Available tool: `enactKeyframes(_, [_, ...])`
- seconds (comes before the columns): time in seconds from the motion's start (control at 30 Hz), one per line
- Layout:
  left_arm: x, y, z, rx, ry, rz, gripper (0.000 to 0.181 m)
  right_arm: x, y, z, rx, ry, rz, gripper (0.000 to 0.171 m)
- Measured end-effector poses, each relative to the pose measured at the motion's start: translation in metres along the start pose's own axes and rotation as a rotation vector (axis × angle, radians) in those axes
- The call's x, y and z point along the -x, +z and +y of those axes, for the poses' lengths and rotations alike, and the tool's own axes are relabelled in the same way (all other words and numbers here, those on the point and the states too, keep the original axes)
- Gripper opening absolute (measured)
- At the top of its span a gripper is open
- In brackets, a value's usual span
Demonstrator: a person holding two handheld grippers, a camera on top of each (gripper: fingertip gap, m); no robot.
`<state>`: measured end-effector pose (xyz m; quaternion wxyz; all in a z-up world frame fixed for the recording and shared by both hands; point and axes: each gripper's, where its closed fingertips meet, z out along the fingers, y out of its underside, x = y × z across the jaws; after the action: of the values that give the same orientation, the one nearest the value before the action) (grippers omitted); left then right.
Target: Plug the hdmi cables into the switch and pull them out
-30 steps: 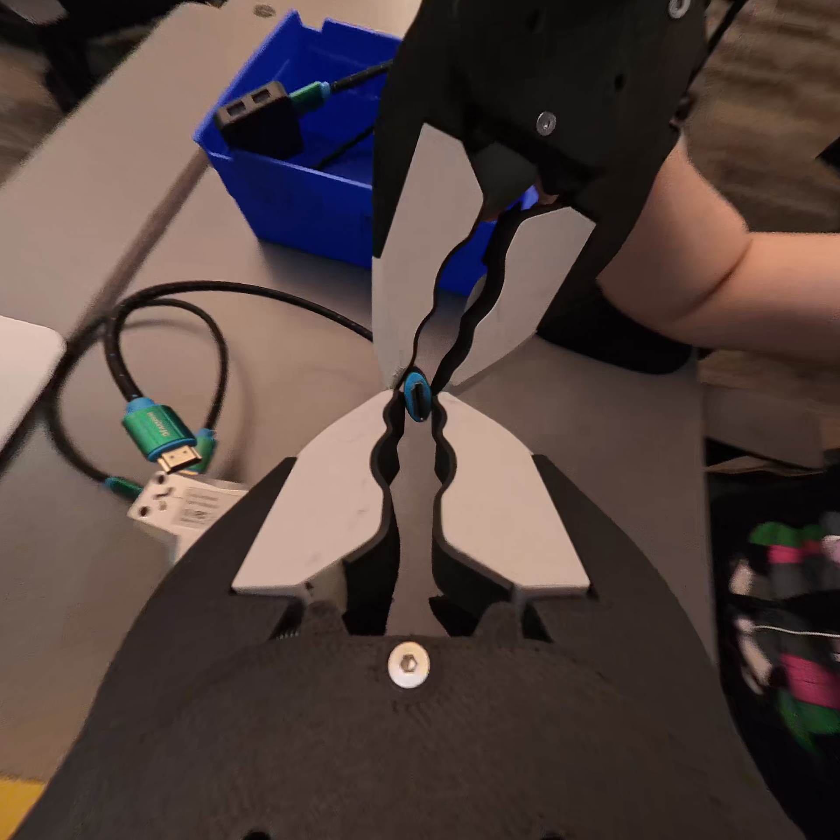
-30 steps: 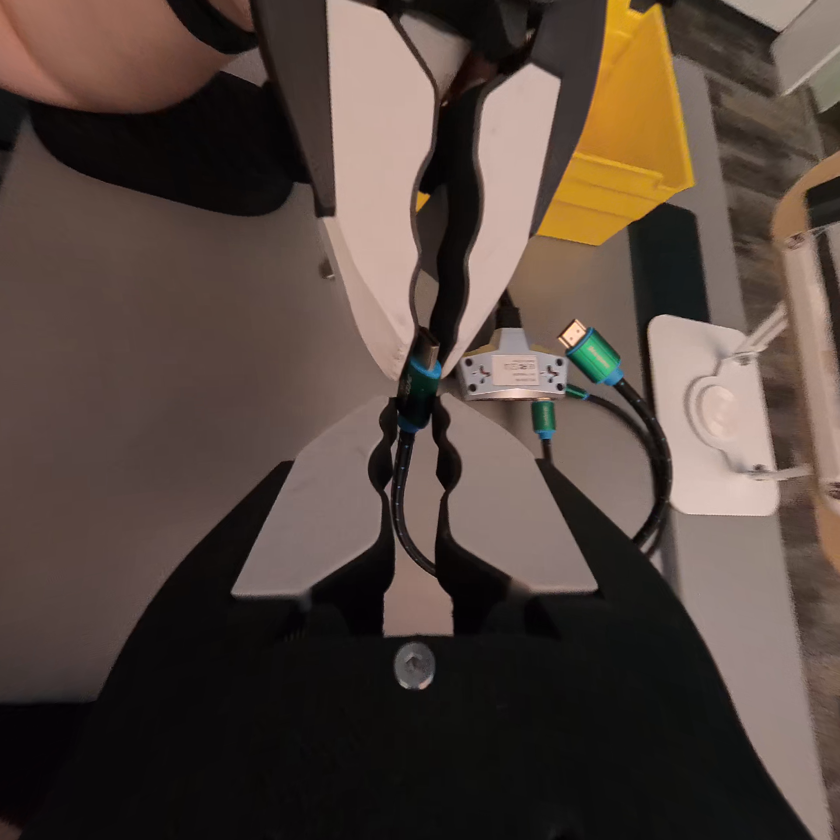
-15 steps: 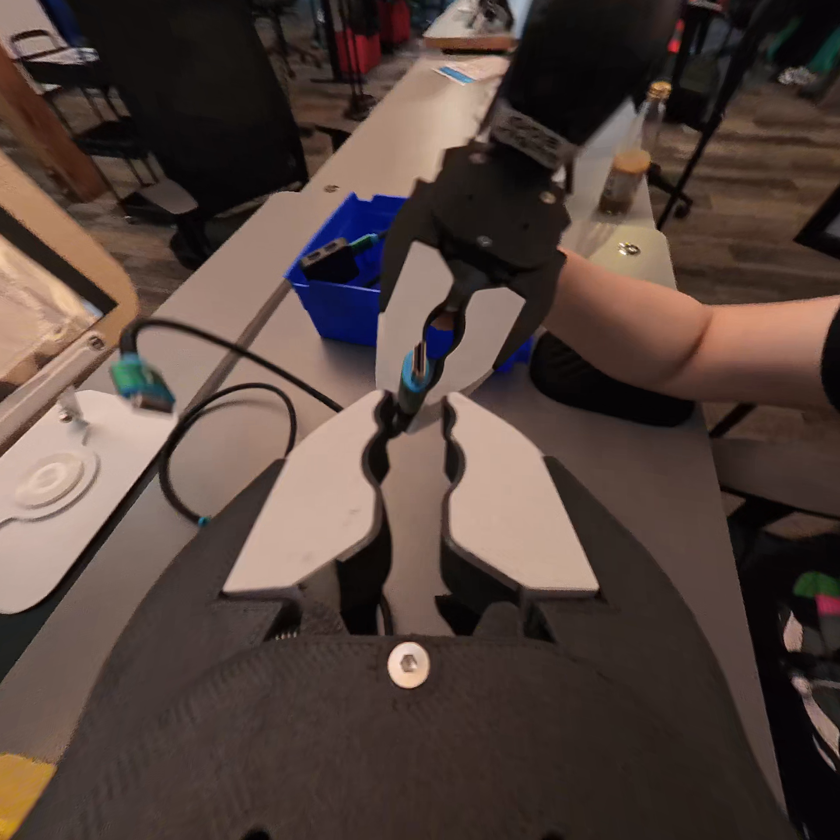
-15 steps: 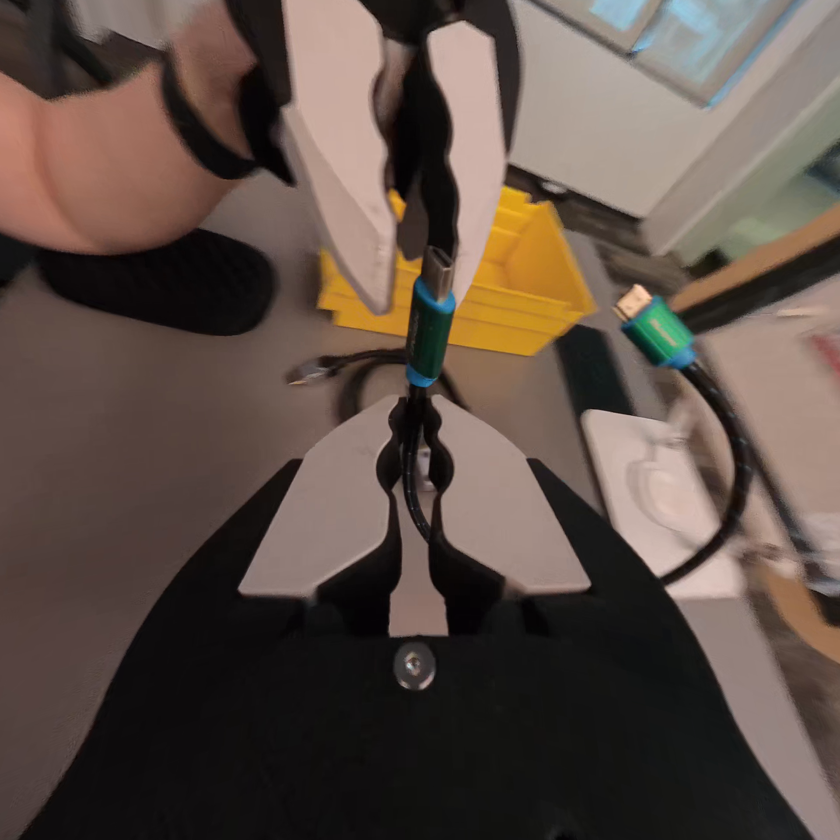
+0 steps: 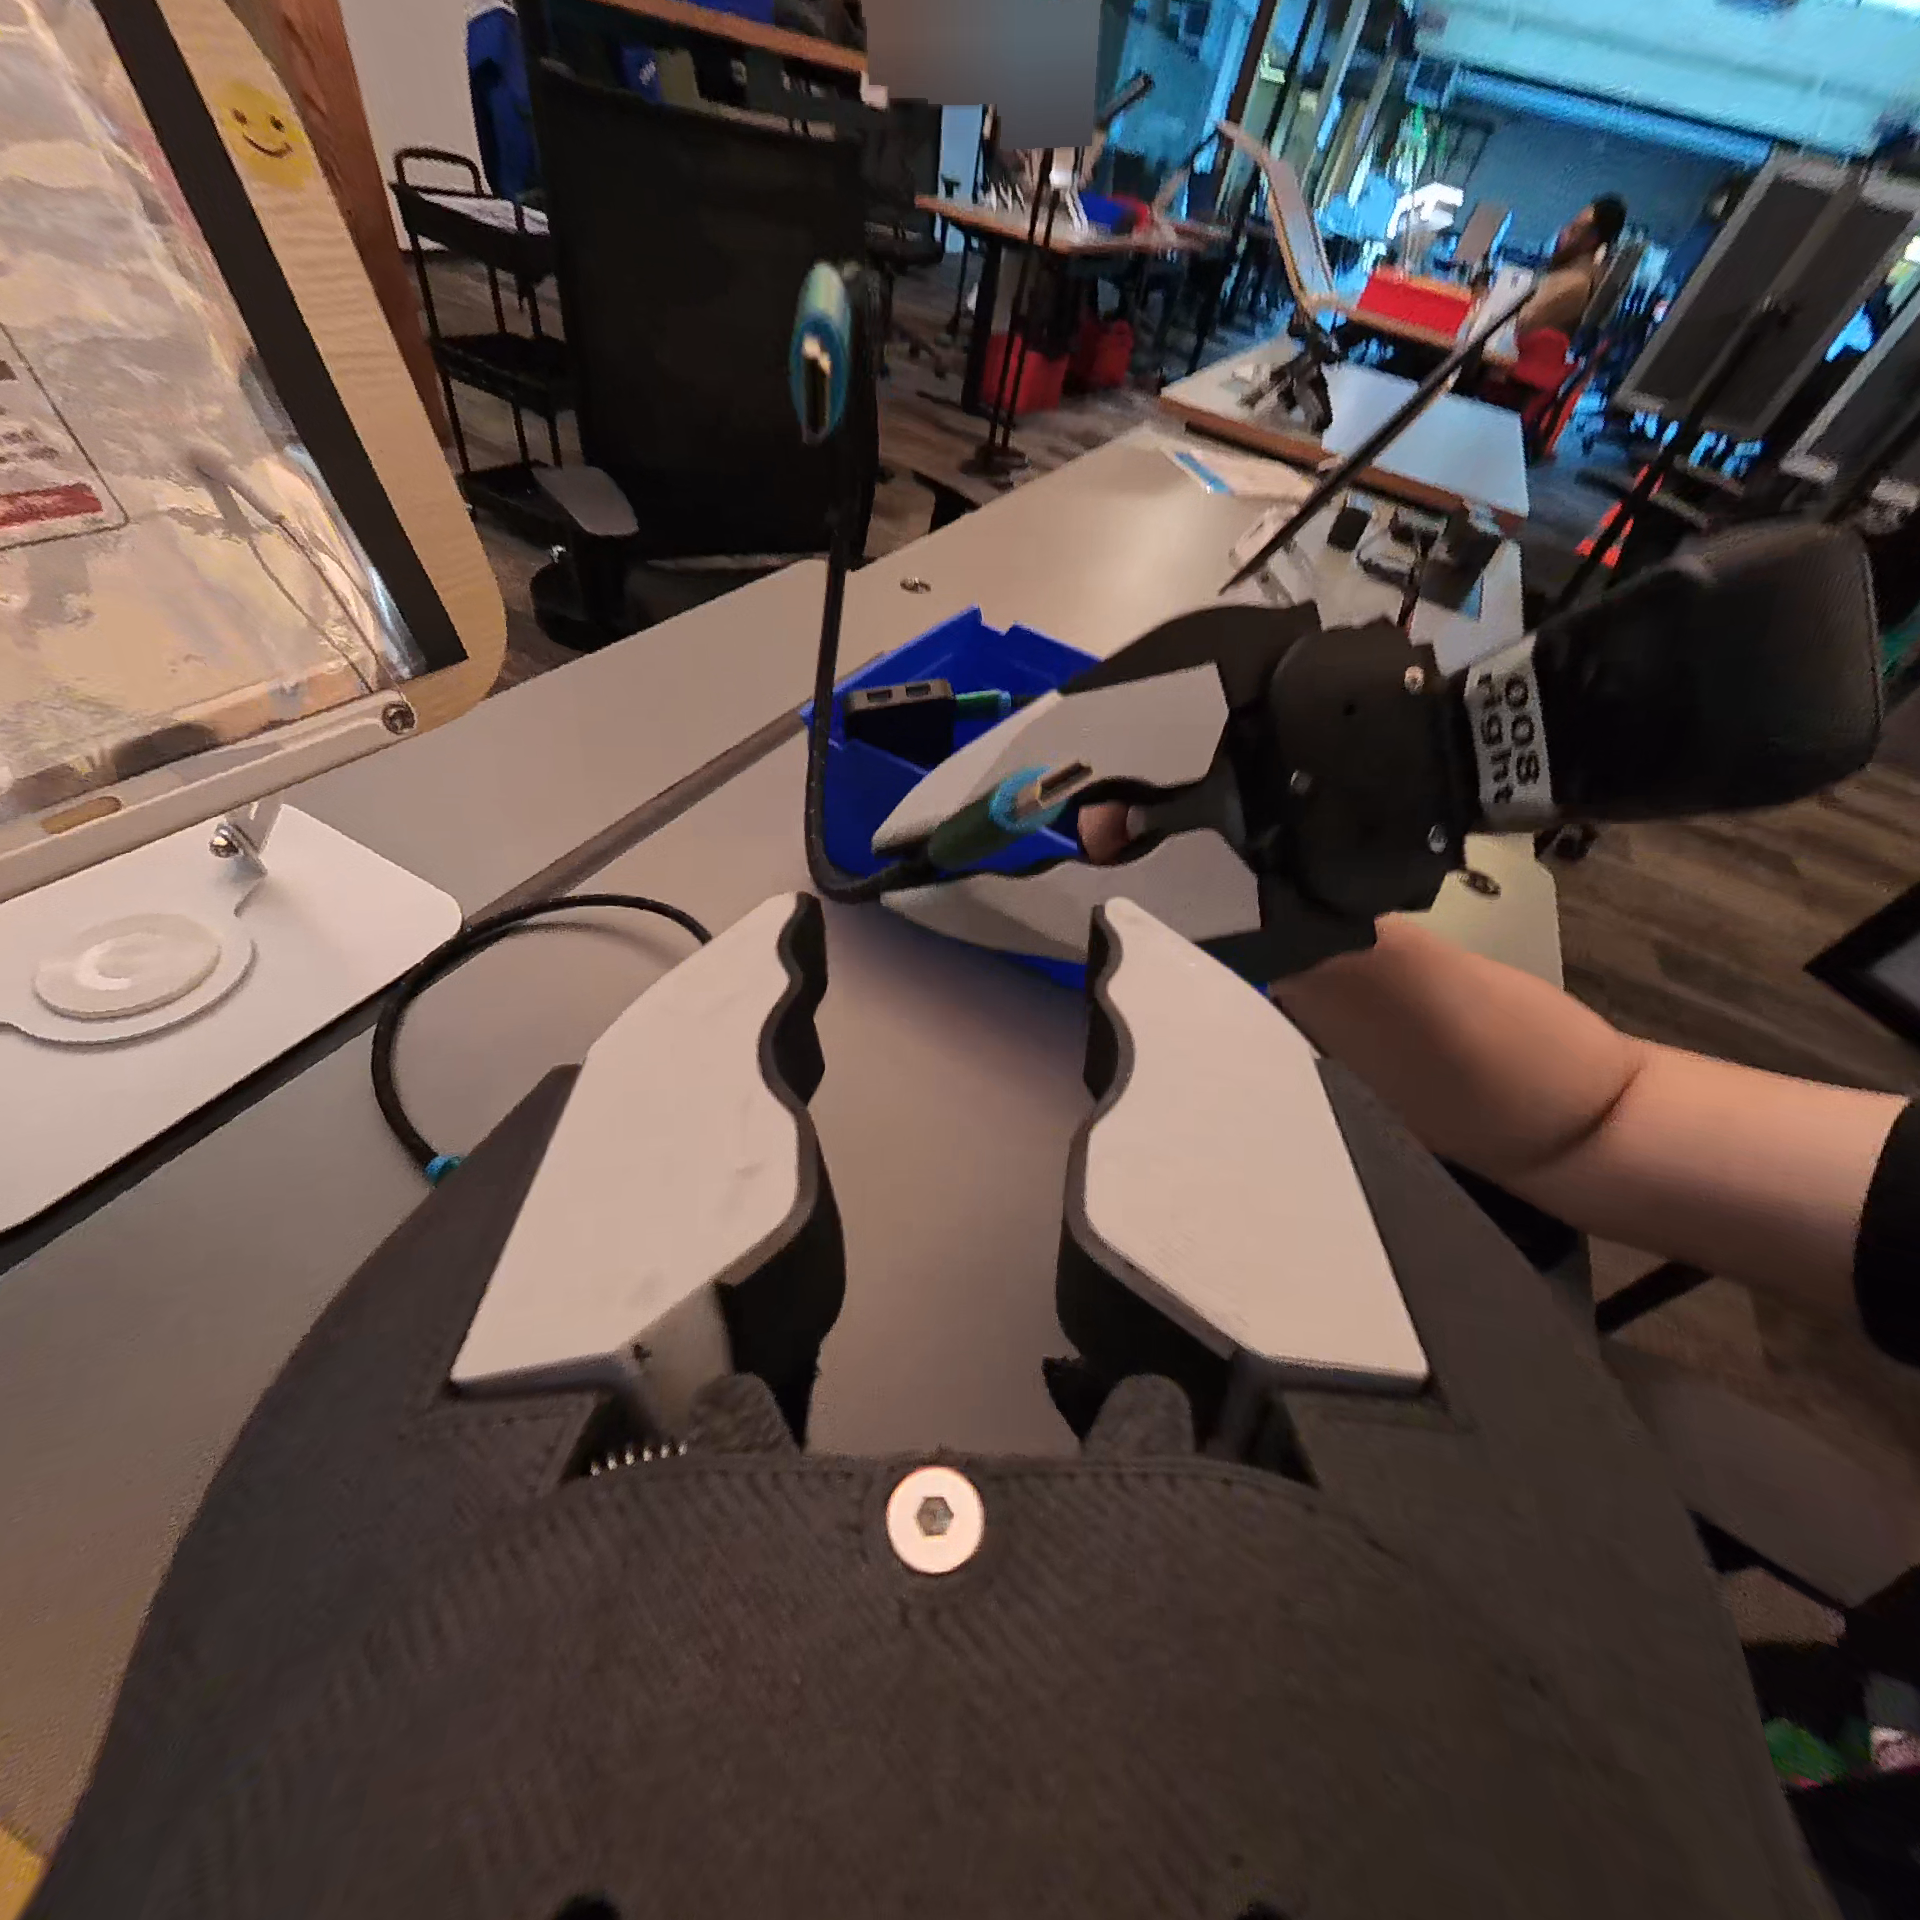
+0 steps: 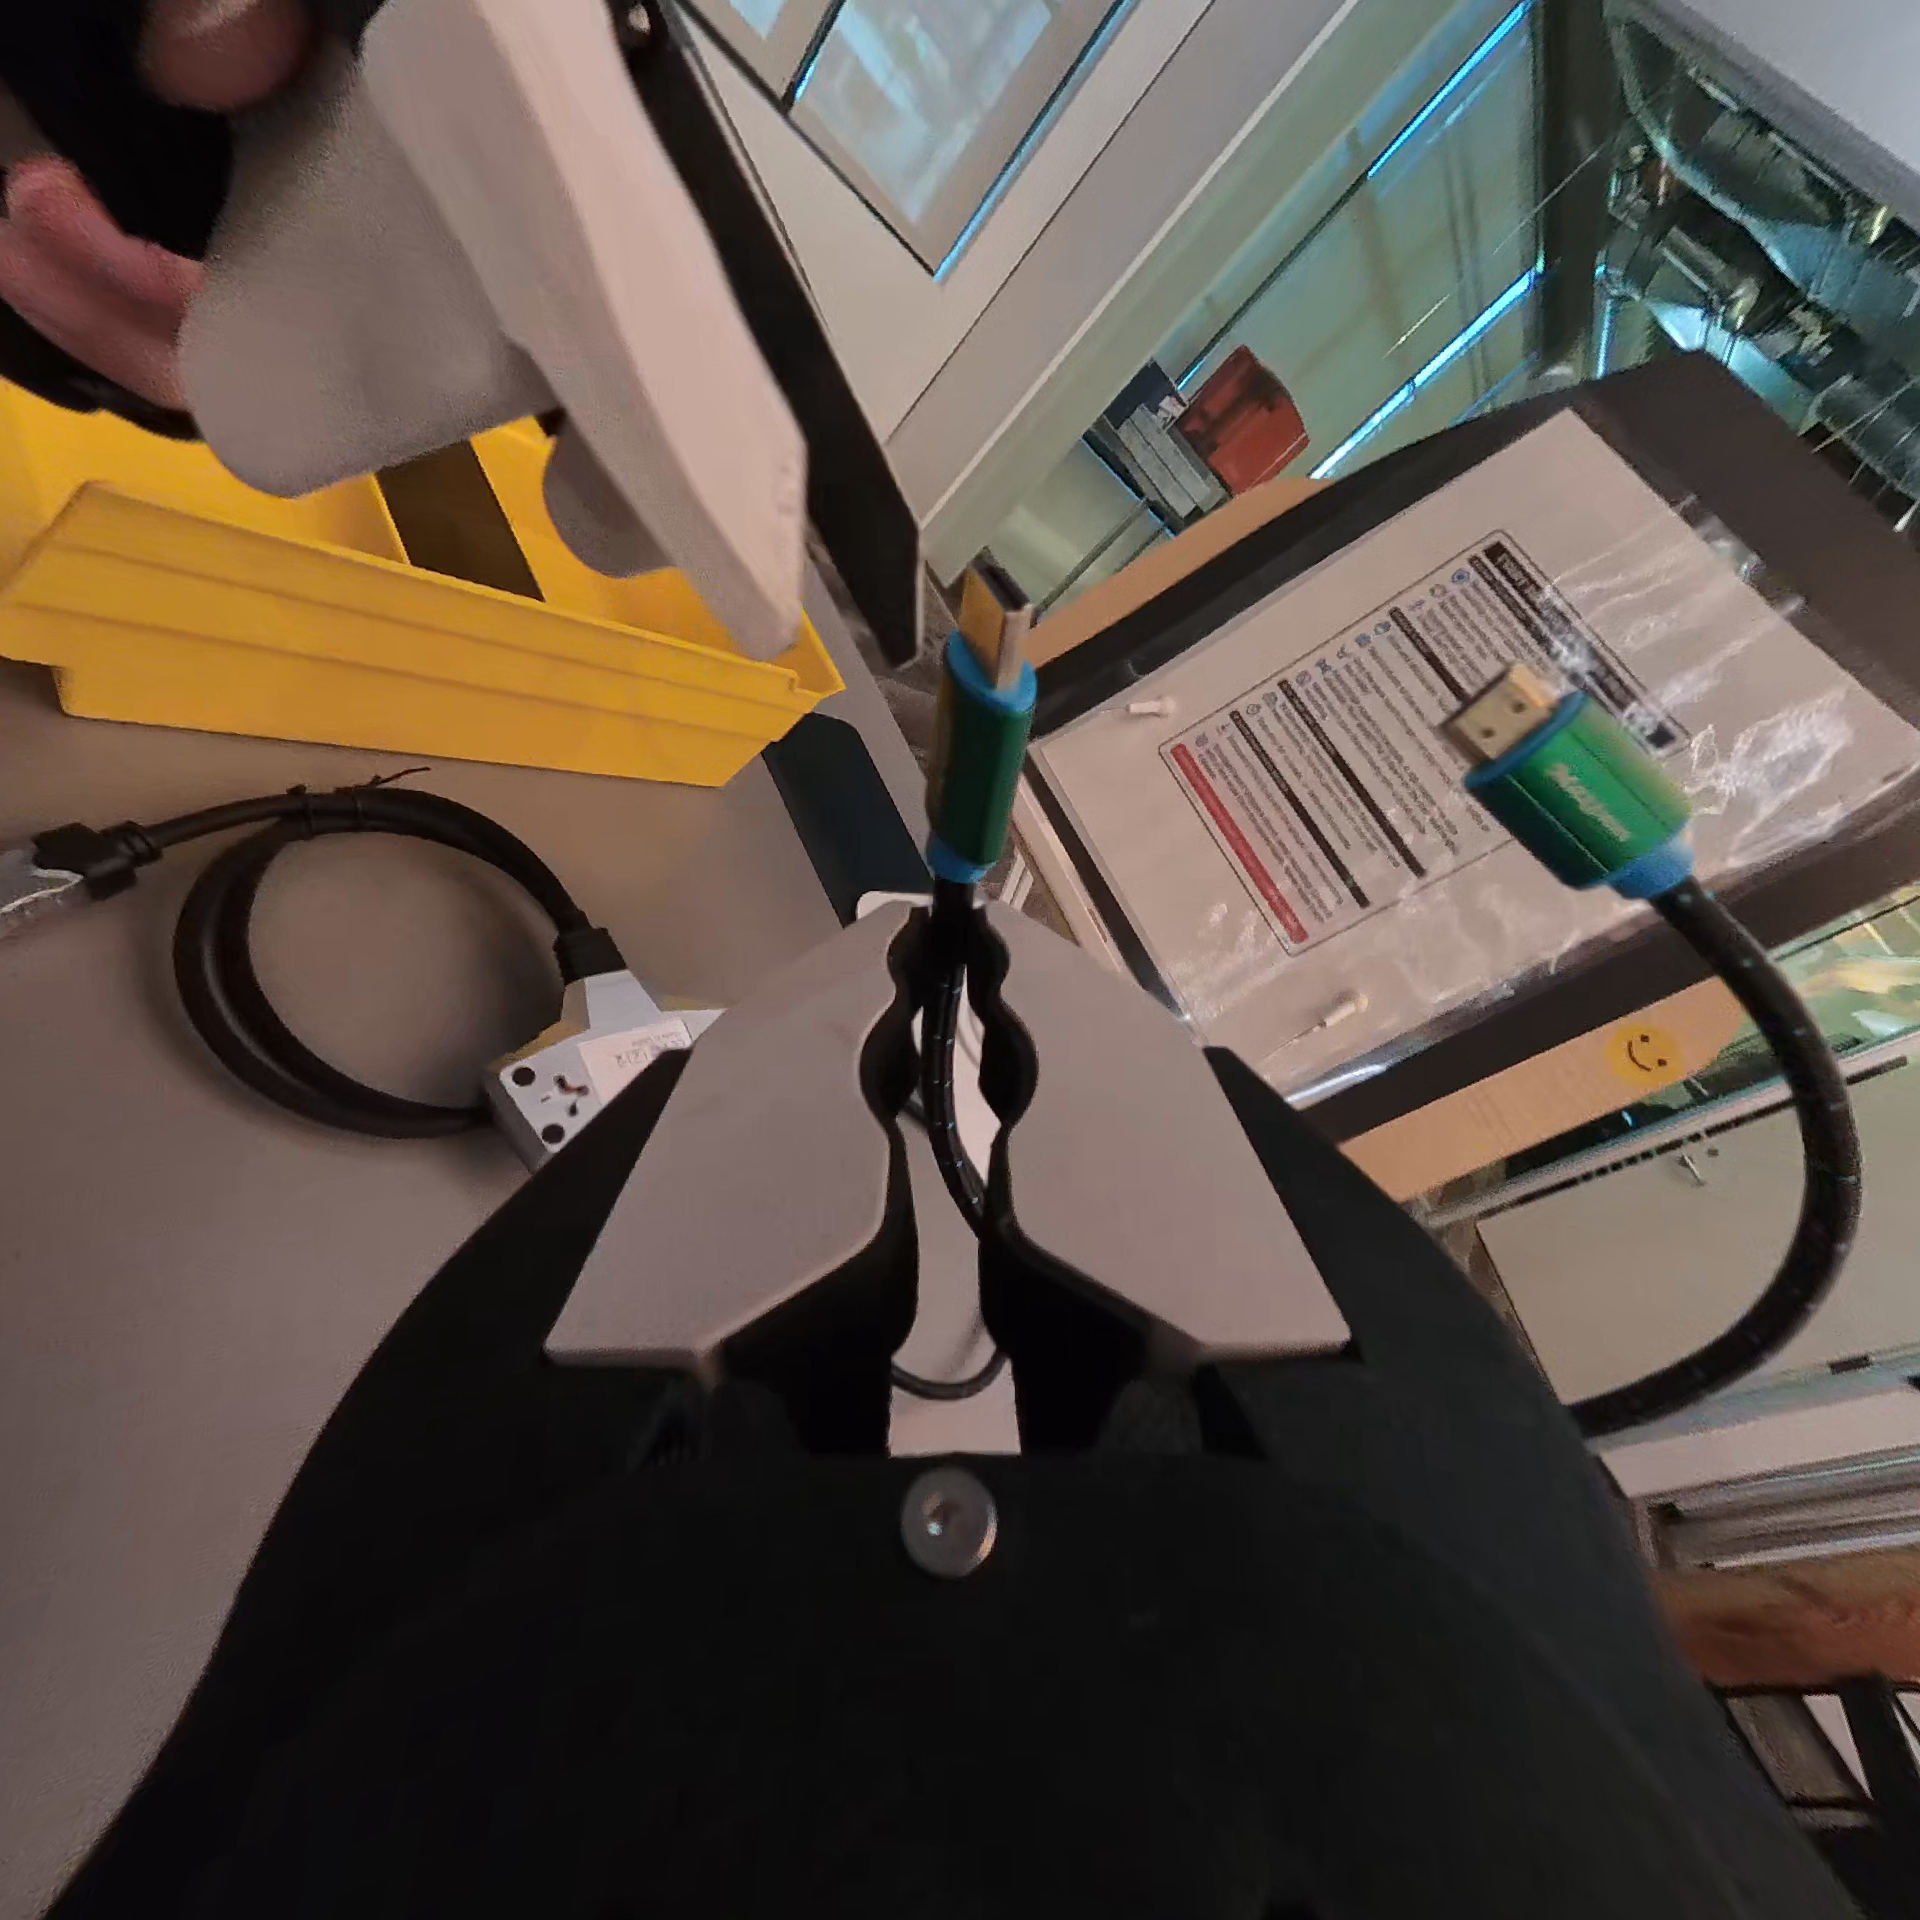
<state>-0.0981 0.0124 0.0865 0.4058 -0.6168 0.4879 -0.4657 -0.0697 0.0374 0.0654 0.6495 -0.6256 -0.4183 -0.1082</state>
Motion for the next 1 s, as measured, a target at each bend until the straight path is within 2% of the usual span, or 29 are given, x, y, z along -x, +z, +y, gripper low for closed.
enactKeyframes(0.13, [0.007,-0.001,-0.004,-0.031,-0.020,-0.075,0.052,0.003,0.000,-0.010,-0.041,0.007,-0.004,0.008])
enactKeyframes(0.3, [0.016,0.002,-0.004,-0.037,-0.035,-0.184,0.074,-0.015,-0.011,-0.020,-0.104,-0.025,0.107,0.008])
enactKeyframes(0.43, [0.001,0.010,-0.004,-0.039,0.018,-0.189,0.076,-0.030,-0.029,-0.039,-0.244,-0.035,0.242,0.008])
enactKeyframes(0.6, [-0.024,0.012,-0.010,-0.047,0.096,-0.202,0.077,-0.034,-0.039,-0.047,-0.273,-0.191,0.437,0.008])
enactKeyframes(0.83, [-0.029,-0.004,-0.027,-0.130,0.197,-0.283,0.073,-0.018,-0.040,-0.059,-0.281,-0.316,0.519,0.007])
enactKeyframes(1.0, [-0.024,-0.016,-0.034,-0.120,0.383,-0.379,0.068,-0.016,-0.034,-0.056,-0.201,-0.390,0.522,0.007])
